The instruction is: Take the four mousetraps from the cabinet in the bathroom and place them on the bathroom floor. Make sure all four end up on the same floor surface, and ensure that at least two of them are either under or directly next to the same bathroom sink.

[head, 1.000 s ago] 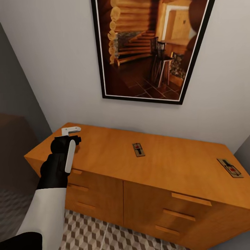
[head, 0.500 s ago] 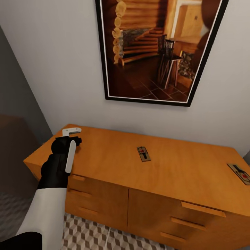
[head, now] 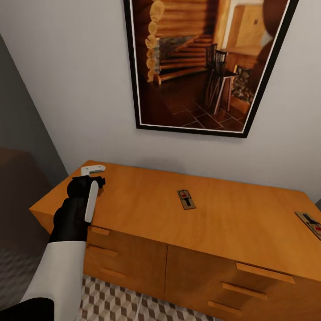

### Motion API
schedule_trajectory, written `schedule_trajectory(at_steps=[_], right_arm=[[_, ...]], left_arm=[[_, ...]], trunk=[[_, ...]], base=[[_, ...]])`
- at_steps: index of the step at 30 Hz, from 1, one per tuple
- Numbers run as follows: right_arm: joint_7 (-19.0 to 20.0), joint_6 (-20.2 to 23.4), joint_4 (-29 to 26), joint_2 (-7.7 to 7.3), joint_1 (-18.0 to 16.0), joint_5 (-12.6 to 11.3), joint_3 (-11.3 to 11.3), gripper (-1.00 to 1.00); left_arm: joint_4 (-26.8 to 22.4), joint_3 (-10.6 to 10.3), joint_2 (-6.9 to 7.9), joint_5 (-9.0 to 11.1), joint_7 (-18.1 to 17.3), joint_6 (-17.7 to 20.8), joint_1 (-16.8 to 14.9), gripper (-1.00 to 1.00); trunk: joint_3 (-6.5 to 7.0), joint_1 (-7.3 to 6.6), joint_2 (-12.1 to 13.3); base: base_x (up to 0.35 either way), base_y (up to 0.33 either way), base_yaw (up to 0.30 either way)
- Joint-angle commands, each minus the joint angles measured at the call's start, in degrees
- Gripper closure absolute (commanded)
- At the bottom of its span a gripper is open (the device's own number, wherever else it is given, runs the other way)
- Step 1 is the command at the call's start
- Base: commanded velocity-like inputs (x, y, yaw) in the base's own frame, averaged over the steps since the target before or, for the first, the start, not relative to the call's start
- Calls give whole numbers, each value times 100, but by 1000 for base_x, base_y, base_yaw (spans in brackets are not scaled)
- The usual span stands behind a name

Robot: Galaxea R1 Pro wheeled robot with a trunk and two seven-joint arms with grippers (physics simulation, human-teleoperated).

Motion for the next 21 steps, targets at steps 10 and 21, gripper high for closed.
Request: schedule_trajectory(at_steps=[10,21], right_arm=[[-2,-17,4,1,-6,43,-46,100],[-2,-17,4,3,-4,43,-46,100]], left_arm=[[173,6,2,-5,6,23,-4,-100],[191,39,19,13,-22,37,-4,-100]], trunk=[[-15,0,-3],[-60,0,-3]], base=[[0,0,0],[0,0,0]])
